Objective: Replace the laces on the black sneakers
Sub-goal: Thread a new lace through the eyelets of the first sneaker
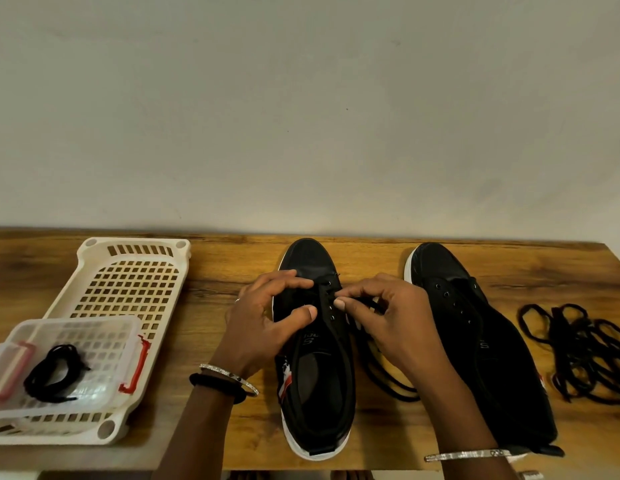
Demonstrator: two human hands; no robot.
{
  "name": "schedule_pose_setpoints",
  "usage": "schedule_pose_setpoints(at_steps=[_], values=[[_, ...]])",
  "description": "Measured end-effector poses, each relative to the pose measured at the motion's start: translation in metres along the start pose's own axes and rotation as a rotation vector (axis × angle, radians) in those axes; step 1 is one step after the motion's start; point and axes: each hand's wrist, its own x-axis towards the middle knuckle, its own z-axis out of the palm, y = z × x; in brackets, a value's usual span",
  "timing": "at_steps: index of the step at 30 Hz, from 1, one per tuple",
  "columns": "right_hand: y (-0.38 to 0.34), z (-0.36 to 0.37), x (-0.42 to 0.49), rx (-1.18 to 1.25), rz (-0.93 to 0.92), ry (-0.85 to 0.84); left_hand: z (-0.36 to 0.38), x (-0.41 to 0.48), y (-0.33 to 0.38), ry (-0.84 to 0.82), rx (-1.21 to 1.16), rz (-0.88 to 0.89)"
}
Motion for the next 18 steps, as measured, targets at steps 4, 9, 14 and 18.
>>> schedule_pose_setpoints(at_steps=[4,9,14,18], values=[[-0.002,0.003,-0.001,-0.104,0.119,-0.059,0.000,0.000,0.000,-0.002,-0.001,-0.003],[-0.017,0.007,-0.001,0.519,0.643,-0.148,0.001,0.001,0.001,-0.002,0.011,-0.006],[-0.012,0.000,0.002,0.910,0.898,-0.133,0.000,0.001,-0.001,-0.003,0.026,-0.015],[-0.008,0.004,0.001,0.914,0.956,-0.100,0.000,0.000,0.000,-0.005,0.032,-0.020]])
